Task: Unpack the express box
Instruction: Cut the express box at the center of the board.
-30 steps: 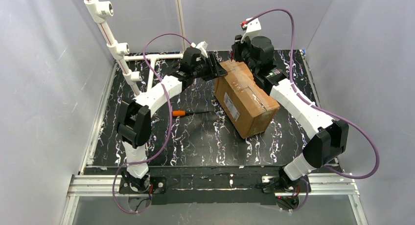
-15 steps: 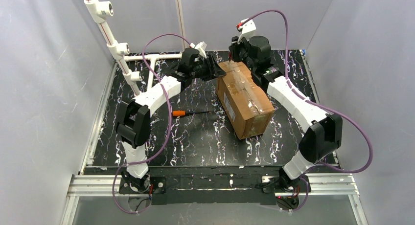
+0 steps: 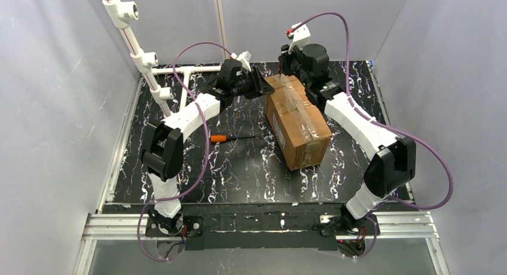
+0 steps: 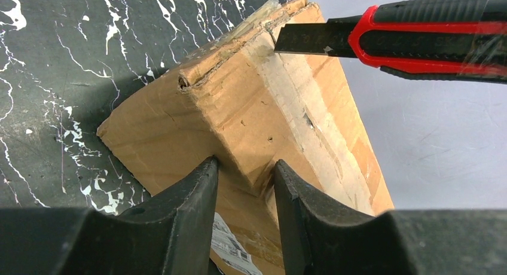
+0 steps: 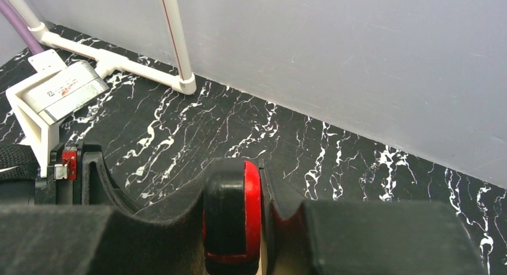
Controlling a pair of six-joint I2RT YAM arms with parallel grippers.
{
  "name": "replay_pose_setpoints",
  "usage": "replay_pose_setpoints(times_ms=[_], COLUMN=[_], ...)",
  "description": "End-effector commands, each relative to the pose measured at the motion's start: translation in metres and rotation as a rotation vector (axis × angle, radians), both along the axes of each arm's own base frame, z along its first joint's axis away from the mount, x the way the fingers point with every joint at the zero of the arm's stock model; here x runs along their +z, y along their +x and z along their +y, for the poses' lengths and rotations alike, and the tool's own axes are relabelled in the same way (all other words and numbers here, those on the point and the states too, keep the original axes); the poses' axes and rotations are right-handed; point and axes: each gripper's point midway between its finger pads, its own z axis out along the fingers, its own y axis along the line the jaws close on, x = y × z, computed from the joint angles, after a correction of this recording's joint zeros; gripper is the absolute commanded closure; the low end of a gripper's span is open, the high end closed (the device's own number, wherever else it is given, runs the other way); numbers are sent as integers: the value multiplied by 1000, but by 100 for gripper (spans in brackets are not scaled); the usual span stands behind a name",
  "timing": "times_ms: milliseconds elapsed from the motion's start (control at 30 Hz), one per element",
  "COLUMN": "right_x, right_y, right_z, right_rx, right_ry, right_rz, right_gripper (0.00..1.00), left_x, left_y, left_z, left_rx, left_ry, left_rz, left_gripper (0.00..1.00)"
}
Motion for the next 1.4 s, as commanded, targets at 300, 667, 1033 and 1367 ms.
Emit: replay_pose_setpoints(times_ms=[300,667,1033,1367], right_x=[53,52,35,29], right_y=[11,12,11,12], right_z=[4,-1,-3,0], right_rx=[-5,-29,-38,-28], right_ry=[62,48,36,38], right_rz=[-117,-108,-78,-61], right_gripper=[99,99,99,99], left_x=[-60,-58,-57,-55], left_y=[-30,-30,-30,-30], left_z=[14,15,15,15], left_rx=[-25,-19,-9,-7], left_ry=[142,134,126,124], left_rz=[159,159,157,154], left_gripper=[65,65,65,66])
